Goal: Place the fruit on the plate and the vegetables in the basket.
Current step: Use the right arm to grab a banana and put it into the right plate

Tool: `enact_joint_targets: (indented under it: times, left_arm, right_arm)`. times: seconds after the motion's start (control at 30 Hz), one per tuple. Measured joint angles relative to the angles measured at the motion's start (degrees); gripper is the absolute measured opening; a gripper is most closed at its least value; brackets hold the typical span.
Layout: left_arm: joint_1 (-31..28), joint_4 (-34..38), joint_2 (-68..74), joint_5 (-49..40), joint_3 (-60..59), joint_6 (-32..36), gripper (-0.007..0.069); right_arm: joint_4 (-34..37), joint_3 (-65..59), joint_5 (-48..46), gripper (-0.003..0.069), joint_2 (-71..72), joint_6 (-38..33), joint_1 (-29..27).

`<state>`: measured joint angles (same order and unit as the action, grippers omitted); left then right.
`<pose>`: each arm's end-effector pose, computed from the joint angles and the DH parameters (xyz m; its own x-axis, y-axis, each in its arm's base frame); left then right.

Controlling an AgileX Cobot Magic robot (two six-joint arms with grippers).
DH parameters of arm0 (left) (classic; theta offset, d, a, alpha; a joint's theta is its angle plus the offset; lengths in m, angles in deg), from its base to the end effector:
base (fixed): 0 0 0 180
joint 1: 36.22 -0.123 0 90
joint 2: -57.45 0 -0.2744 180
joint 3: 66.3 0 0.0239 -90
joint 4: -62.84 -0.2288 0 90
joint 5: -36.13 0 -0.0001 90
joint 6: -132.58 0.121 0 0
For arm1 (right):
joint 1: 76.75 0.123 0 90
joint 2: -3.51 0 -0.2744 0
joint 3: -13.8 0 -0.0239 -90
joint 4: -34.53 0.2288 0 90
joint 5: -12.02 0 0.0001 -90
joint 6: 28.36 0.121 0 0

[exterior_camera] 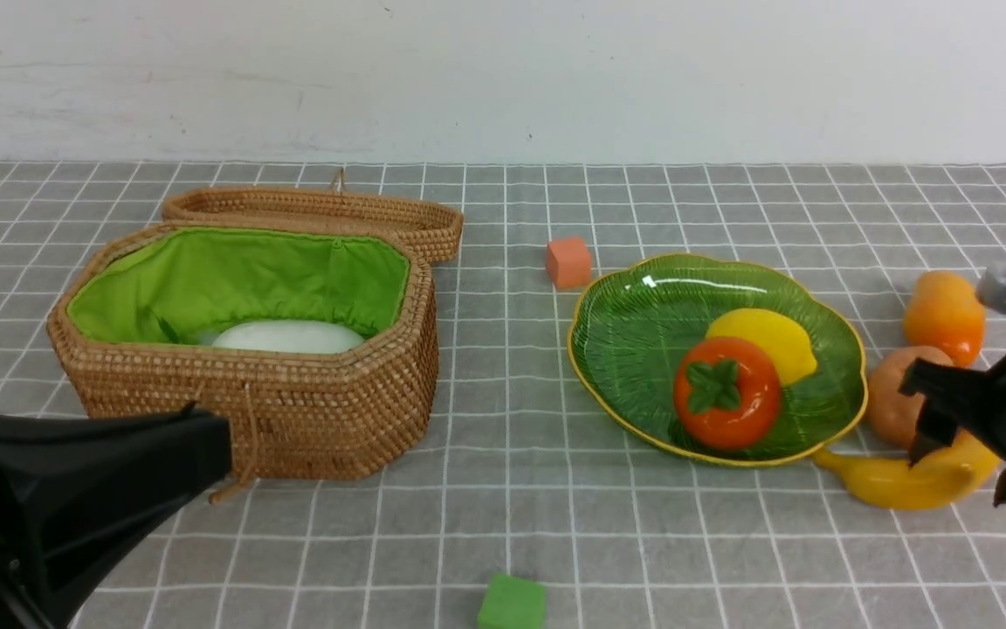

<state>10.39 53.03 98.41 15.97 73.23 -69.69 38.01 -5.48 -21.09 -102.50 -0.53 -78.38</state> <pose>0.0972 -0.0924 0.3368 -0.2862 -0.0254 -0.9578 0.6377 0.7410 -0.2102 0.3207 -0.0051 0.1616 -0.7902 0.5336 -0.3013 0.4889 0.8454 0.2151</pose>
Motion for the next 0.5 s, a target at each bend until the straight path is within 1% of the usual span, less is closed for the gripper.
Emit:
enact_joint_targets:
  times: [0.17,0.23,0.37,0.43,0.5]
  left_arm:
    - [0.00,0.00,0.00,-0.16,0.00,0.00,-0.0005]
    - [0.00,0.00,0.00,-0.19,0.00,0.00,-0.0004]
    - [0.00,0.00,0.00,-0.61,0.00,0.00,-0.0002]
    - [0.00,0.00,0.00,-1.02,0.00,0.00,-0.0002]
    - [0.00,0.00,0.00,-1.09,0.00,0.00,-0.0001]
  right_arm:
    - [0.22,0.37,3.46,0.0552,-2.68,0.63,-0.06]
    - [0.22,0.37,3.37,0.0541,-3.37,0.63,-0.06]
    - [0.11,0.12,1.81,0.0484,-4.03,0.58,-0.06]
    - [0.00,0.12,1.67,0.0420,-4.16,0.63,-0.06]
    - [0.00,0.12,1.84,0.0374,-4.36,0.77,-0.06]
